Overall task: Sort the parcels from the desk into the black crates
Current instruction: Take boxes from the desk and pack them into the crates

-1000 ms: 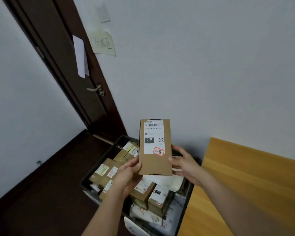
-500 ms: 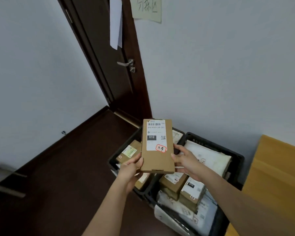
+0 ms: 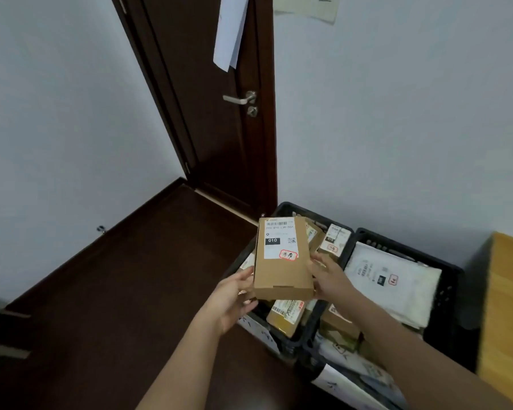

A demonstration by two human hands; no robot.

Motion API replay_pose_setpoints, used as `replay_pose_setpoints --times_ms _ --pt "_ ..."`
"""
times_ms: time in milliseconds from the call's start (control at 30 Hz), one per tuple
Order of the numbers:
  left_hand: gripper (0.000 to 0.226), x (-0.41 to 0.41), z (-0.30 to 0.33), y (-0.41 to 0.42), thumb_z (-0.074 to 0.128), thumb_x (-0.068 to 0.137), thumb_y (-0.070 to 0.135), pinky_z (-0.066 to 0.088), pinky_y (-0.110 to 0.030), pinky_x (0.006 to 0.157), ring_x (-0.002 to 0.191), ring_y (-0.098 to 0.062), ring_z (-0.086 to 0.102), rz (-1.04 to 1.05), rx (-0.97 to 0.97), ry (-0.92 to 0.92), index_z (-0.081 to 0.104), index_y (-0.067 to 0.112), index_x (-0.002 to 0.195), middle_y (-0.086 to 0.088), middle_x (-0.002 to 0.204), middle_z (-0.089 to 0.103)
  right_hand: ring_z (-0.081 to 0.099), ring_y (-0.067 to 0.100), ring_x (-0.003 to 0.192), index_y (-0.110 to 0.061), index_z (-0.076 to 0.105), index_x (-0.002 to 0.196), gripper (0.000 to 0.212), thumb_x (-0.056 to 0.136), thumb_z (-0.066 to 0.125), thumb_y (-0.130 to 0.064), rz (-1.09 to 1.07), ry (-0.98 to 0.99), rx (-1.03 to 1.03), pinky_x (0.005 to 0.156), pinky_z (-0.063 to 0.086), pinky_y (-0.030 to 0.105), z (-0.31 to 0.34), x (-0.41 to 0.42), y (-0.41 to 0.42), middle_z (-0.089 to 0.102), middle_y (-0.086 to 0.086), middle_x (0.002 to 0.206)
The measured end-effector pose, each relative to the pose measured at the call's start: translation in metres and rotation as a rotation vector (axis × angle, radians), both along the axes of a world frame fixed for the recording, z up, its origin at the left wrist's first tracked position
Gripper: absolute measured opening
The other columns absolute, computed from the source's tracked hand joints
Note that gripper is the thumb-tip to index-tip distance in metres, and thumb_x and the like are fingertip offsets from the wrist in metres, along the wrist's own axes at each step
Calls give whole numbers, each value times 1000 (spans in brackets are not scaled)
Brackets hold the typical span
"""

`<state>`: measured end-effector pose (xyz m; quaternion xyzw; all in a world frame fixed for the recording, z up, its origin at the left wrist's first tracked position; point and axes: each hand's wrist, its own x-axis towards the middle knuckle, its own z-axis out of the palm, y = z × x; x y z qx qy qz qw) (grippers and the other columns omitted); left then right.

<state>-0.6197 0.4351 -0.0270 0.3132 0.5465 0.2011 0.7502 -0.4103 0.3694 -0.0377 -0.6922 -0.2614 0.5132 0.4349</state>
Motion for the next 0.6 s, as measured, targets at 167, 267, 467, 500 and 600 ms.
replay_pose_setpoints --times_ms 167,267,467,500,600 --pt "31 24 -11 24 53 99 14 43 -44 107 122 -25 55 -68 -47 -27 62 23 128 -1 131 59 58 24 107 -31 20 150 46 107 37 -28 -203 -70 -36 75 58 42 -16 37 7 45 3 136" --pt "27 25 -15 47 53 99 13 44 -44 106 115 -22 58 -81 -55 -16 65 22 122 -1 125 63 56 28 108 -31 15 150 48 107 34 -28 -318 -68 -84 78 57 45 -31 47 23 46 8 138" --pt "24 26 -29 112 49 100 11 45 -41 102 114 -21 58 -78 -50 105 65 22 115 -1 125 62 46 31 130 -25 12 153 50 107 33 -22 -200 -89 -116 107 43 50 -55 37 76 36 8 151" --pt "23 31 -31 124 49 100 11 45 -42 102 117 -22 57 -96 -46 126 65 22 113 -2 126 61 46 30 130 -25 12 152 50 107 33 -22 -168 -84 -106 107 43 49 -57 36 86 36 8 151" --pt "26 50 -38 153 52 100 14 47 -40 98 119 -22 56 -162 -13 200 61 22 123 -2 129 59 50 24 121 -27 11 152 51 107 33 -22 -88 -101 -86 103 48 45 -60 37 116 38 8 149"
